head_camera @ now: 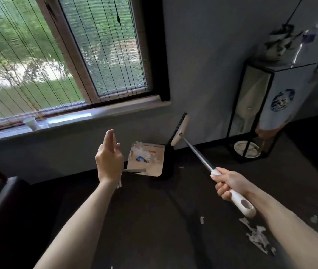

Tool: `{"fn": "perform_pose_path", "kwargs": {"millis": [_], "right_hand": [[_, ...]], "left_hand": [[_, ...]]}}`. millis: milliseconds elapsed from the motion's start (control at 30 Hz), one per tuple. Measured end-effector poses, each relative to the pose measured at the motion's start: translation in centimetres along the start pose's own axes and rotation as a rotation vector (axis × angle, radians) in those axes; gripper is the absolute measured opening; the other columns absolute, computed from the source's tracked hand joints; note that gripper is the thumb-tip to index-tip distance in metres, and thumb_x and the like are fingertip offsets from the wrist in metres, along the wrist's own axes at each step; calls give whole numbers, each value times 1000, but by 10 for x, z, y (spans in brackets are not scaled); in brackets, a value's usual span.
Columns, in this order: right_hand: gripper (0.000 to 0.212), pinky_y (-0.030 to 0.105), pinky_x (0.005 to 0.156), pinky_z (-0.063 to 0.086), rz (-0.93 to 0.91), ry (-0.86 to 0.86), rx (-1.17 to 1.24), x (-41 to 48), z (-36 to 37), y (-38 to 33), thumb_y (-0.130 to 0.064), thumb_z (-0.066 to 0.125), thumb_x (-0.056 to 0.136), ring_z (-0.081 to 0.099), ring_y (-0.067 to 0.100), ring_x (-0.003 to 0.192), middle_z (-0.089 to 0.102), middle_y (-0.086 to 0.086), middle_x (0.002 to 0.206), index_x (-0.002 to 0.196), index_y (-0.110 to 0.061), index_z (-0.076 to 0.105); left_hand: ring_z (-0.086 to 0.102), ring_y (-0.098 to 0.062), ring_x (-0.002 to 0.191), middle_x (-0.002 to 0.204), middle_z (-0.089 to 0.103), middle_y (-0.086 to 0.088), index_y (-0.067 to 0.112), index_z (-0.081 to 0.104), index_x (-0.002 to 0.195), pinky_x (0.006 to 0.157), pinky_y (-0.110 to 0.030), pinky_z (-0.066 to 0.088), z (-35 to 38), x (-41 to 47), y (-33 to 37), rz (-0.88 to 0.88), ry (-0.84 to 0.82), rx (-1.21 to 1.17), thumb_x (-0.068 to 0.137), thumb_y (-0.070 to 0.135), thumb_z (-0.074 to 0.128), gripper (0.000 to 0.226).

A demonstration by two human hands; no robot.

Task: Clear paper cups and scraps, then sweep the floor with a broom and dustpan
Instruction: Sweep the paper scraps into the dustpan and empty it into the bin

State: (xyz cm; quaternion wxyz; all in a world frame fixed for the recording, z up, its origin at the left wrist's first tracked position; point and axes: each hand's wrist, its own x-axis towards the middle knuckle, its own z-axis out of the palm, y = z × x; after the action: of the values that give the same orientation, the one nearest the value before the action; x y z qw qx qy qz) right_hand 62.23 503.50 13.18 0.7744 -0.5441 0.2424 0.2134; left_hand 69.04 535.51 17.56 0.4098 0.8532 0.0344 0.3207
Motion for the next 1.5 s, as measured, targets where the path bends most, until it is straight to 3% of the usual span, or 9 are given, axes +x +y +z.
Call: {"fn": "perform_pose_path", "kwargs": {"millis": [433,633,800,867,967,1067,1200,1300,1500], "right_hand": [[60,13,27,27,-57,204,277,53,121,16,-7,51,97,34,2,32,36,0,53,149,-27,27],[60,12,28,25,-27,254,327,67,121,3,-7,49,98,32,3,31,34,0,51,150,-27,26],[59,11,28,25,-16,270,326,74,117,-5,-7,48,99,32,3,31,33,0,54,150,-26,26],[58,12,28,25,-9,268,342,79,116,-9,-6,48,99,32,3,31,33,1,55,150,-25,26],[58,13,26,26,-3,255,373,81,112,-13,-7,48,99,33,3,32,34,1,55,150,-24,27],[57,13,27,27,5,233,391,82,109,-18,-7,48,99,34,3,32,35,1,54,149,-25,28],[58,14,26,27,-2,220,406,82,109,-22,-7,47,99,34,2,32,35,0,54,150,-24,26],[58,13,26,27,-15,228,412,78,108,-23,-8,47,99,34,2,32,34,0,56,150,-24,26],[56,12,27,27,-20,242,425,70,106,-22,-9,47,100,33,1,32,34,0,57,150,-24,27]], "left_hand": [[62,-44,74,103,54,-13,26,41,144,62,-53,54,30,135,-73,423,-530,342,94,10,54,54],[57,-33,41,77,58,-14,13,65,125,28,-32,41,71,157,-75,829,-591,482,63,-5,82,67],[58,-33,44,78,57,-10,17,63,128,29,-31,39,92,156,-89,962,-633,416,72,3,75,59],[58,-32,48,82,57,-7,22,59,132,33,-35,45,91,151,-95,954,-673,294,95,33,52,39],[63,-29,73,97,57,-1,46,30,146,62,-40,55,93,144,-92,712,-902,220,97,58,24,50],[63,-28,102,117,65,1,65,-3,140,80,-34,47,100,136,-90,399,-1041,152,92,62,34,61],[66,-18,77,102,69,-11,52,-8,146,70,-28,52,111,124,-89,205,-1182,174,92,58,47,78],[60,-11,64,93,64,-4,42,-2,151,56,-23,49,114,112,-90,186,-1264,260,88,62,50,84],[64,-27,92,102,67,-10,24,-2,154,70,-32,42,126,88,-77,512,-1263,580,89,69,38,89]]}}
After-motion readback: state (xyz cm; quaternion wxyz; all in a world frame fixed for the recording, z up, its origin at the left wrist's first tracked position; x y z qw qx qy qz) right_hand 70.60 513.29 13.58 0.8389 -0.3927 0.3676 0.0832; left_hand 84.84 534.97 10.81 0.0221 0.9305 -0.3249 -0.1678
